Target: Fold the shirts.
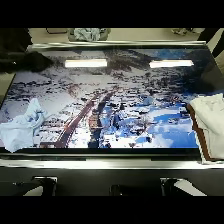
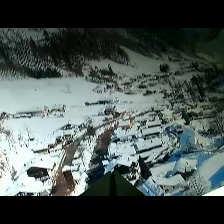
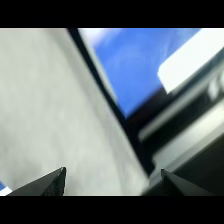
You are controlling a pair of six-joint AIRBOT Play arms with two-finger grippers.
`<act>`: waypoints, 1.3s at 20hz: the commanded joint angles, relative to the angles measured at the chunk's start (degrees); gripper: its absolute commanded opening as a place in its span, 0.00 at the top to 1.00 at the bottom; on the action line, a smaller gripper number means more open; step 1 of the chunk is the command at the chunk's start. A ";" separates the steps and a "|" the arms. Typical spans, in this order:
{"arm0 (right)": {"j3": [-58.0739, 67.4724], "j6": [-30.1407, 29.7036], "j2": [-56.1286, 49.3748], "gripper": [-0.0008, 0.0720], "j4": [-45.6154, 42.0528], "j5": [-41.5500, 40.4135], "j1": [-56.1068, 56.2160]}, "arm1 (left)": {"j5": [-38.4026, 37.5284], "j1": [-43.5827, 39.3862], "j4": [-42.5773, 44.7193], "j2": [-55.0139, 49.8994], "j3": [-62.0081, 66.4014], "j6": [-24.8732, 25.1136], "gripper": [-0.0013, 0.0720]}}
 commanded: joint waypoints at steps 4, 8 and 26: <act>17.22 -9.29 -0.13 0.06 6.73 -20.02 28.68 | -2.27 -3.43 30.73 -7.10 12.50 -9.49 0.93; 12.68 -3.63 -7.58 0.05 3.21 0.66 52.85 | -20.74 -4.15 31.58 -14.88 6.86 -11.80 0.12; -5.46 1.53 -9.81 0.06 1.73 3.08 63.87 | -8.44 -4.85 26.99 -1.97 -23.54 -12.26 0.13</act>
